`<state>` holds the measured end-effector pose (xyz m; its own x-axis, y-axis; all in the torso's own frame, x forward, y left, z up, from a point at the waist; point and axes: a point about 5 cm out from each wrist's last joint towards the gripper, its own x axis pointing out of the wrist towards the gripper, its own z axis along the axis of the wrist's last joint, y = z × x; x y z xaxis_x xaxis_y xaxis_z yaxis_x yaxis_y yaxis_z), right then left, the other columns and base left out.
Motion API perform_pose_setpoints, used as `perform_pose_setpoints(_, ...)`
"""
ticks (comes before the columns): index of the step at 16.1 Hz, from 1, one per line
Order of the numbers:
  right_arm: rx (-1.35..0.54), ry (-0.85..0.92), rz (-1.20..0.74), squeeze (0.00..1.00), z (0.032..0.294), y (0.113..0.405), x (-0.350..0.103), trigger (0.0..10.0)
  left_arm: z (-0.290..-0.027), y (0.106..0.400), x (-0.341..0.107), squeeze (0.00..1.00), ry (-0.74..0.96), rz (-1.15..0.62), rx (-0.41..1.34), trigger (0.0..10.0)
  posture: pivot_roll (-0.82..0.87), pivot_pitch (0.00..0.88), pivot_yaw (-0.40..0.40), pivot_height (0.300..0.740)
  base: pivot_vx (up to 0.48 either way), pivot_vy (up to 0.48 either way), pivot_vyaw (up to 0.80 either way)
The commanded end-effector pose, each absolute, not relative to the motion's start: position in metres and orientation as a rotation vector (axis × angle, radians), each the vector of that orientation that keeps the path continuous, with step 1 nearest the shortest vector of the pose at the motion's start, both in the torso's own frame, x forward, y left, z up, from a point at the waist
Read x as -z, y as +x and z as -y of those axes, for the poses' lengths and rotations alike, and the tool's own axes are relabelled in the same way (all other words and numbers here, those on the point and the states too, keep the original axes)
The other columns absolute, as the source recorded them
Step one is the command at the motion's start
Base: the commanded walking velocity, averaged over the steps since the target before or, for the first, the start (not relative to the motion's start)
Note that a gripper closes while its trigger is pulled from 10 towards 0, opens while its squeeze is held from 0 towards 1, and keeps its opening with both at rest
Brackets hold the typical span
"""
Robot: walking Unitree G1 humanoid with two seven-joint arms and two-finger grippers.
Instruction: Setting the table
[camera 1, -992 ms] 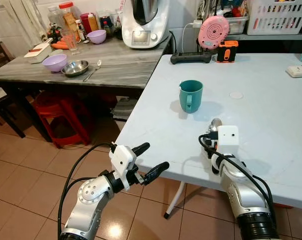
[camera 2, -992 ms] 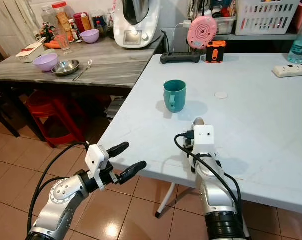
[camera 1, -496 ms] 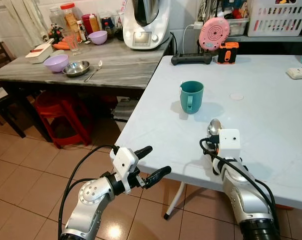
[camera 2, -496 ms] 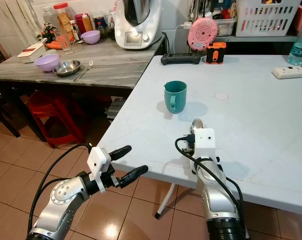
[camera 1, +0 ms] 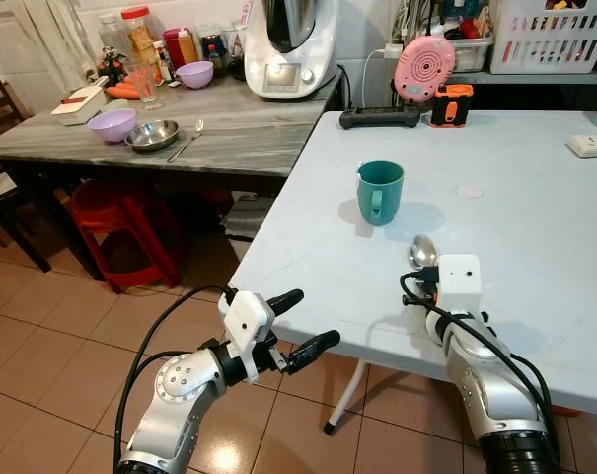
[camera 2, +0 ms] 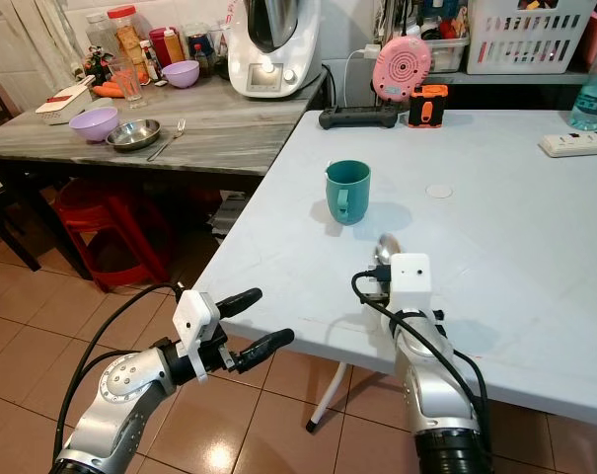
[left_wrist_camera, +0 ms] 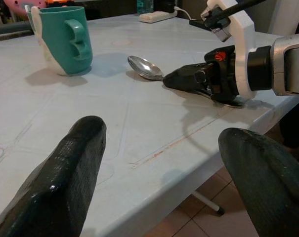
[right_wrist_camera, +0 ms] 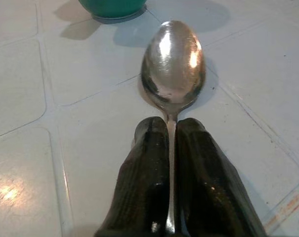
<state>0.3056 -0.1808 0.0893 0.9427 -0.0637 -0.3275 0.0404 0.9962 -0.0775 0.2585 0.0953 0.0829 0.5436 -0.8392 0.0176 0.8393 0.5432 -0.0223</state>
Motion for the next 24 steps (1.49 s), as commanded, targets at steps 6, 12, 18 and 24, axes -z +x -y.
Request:
perform_pose_setpoints(6, 0.109, 0.003, -0.438, 0.0, 0.186, 0.297, -0.067, 0.0, -0.1, 0.258, -0.084, 0.0, -0.007, 0.002, 1.008, 10.0, -0.1, 0.0, 0.134, 0.74, 0.0, 0.0, 0.0)
perform_pose_setpoints(12, 0.223, 0.161, -0.209, 0.0, 0.191, 0.301, -0.111, 0.0, -0.125, 0.288, -0.093, 0.0, -0.044, 0.051, 0.645, 10.0, -0.1, 0.0, 0.134, 0.74, 0.0, 0.0, 0.0)
perform_pose_setpoints(18, 0.202, 0.016, -0.011, 0.0, 0.187, 0.291, -0.138, 10.0, -0.141, 0.308, -0.099, 0.0, -0.143, 0.058, 0.39, 10.0, -0.1, 0.0, 0.132, 0.74, 0.0, 0.0, 0.0)
perform_pose_setpoints(24, 0.195, 0.037, -0.009, 0.0, 0.18, 0.29, -0.135, 10.0, -0.135, 0.312, -0.101, 0.0, -0.158, 0.072, 0.389, 10.0, -0.11, 0.0, 0.14, 0.74, 0.0, 0.213, -0.53)
